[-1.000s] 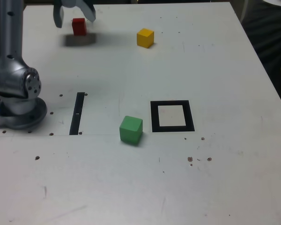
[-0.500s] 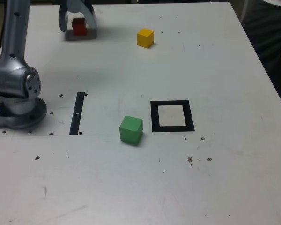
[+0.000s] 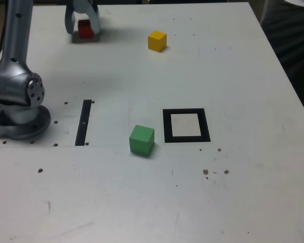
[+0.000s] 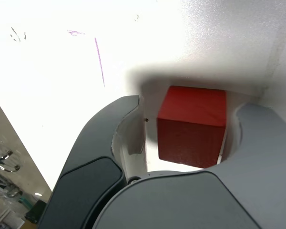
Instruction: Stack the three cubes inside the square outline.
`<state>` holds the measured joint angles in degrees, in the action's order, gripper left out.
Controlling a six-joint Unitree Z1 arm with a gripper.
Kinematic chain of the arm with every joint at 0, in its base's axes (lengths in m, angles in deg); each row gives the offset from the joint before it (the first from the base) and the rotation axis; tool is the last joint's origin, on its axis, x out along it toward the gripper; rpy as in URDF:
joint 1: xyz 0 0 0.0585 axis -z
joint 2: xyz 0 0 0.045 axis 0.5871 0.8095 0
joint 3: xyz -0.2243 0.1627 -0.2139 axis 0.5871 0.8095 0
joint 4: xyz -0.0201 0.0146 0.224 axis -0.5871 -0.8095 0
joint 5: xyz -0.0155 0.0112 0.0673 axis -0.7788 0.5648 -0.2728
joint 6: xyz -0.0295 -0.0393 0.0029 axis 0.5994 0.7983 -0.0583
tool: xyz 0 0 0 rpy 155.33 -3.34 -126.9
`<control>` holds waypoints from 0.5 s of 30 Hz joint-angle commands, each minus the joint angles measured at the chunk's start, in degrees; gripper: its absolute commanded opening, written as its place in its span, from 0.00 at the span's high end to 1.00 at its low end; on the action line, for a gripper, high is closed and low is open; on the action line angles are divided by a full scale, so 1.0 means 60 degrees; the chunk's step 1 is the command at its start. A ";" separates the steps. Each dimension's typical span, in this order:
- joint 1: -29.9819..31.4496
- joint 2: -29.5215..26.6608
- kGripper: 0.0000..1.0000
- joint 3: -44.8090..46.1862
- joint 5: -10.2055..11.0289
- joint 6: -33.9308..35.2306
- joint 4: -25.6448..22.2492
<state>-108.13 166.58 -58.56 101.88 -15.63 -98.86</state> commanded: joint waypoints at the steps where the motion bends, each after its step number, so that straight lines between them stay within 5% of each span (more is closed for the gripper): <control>1: -0.0011 0.0048 0.72 -0.0021 -0.0014 -0.0018 0.0016; 15: 0.0007 -0.0009 0.72 0.0058 -0.0040 -0.0018 0.0056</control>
<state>-108.13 166.56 -58.50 101.72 -15.64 -98.68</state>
